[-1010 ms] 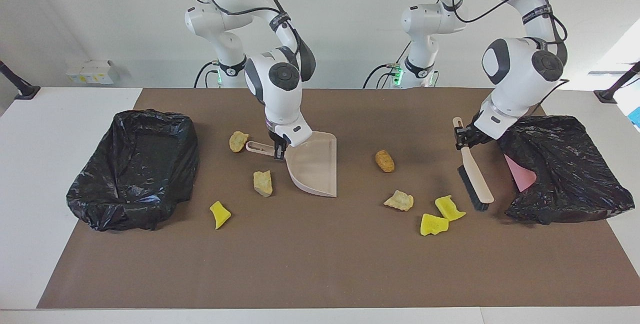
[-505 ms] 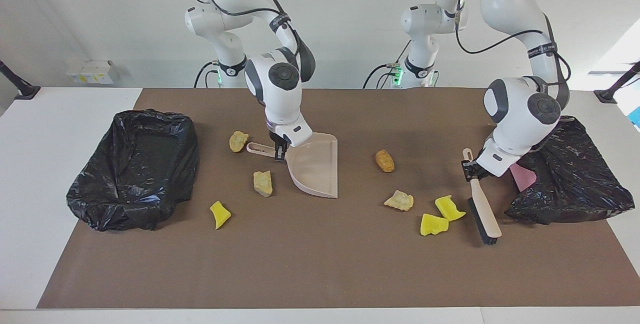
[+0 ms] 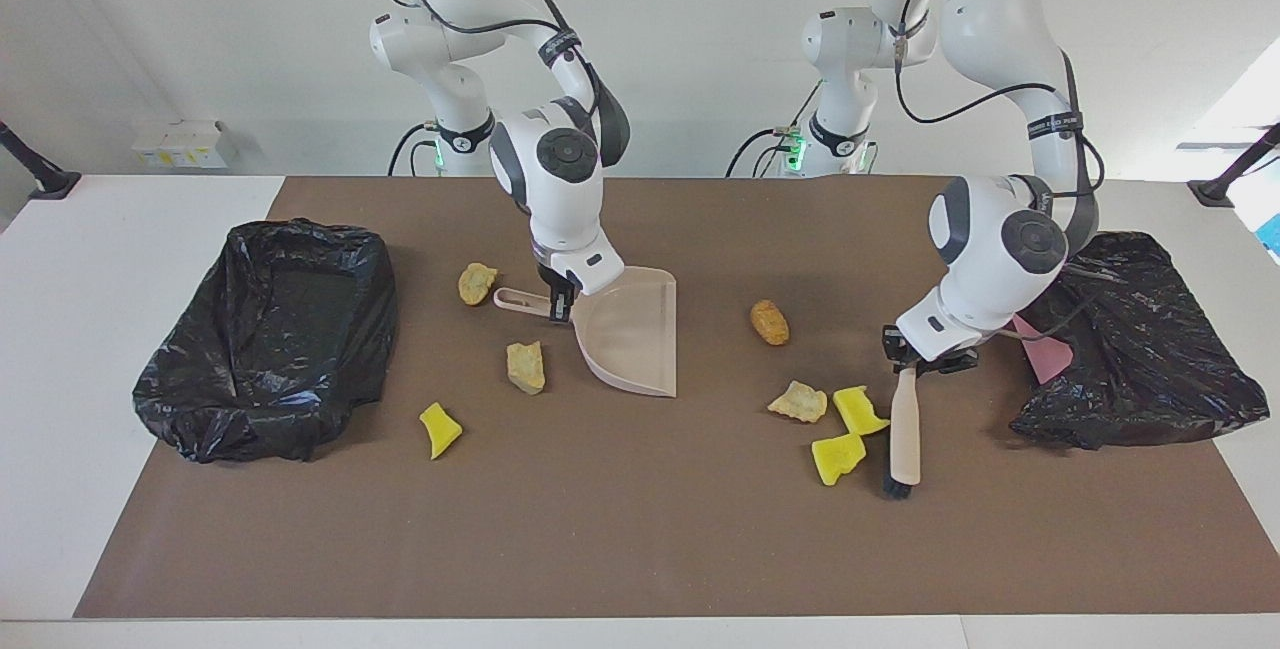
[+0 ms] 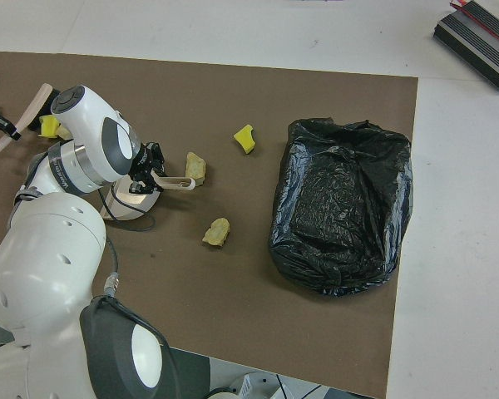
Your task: Sweep and dump trash in bin
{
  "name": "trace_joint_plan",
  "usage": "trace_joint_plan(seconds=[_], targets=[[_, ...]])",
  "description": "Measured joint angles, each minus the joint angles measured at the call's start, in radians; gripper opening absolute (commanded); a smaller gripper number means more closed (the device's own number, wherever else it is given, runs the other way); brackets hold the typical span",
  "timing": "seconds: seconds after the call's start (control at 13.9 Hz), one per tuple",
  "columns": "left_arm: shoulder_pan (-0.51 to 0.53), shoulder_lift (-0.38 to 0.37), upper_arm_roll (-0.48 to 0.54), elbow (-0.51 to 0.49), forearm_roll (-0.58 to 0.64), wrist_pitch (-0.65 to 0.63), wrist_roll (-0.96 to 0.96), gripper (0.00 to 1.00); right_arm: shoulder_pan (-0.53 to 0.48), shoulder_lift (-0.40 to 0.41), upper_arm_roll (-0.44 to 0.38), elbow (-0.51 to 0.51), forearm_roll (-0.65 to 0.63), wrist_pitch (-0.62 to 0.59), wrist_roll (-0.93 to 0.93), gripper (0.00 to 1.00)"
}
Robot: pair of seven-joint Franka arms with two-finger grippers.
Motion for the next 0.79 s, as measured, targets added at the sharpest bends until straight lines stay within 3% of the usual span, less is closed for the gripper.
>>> trace_joint_plan(seconds=[0.43,0.79], targets=[[-0.144,-0.023,-0.001,-0.004,0.000,-0.111,-0.006,0.00,0.000,0.000,0.000,0.000,0.000,0.000,0.000,0.00],[-0.276,-0.071,-0.004,-0.075,-0.026,-0.113,-0.138,0.00,0.000,0.000,0.000,0.000,0.000,0.000,0.000,0.00]])
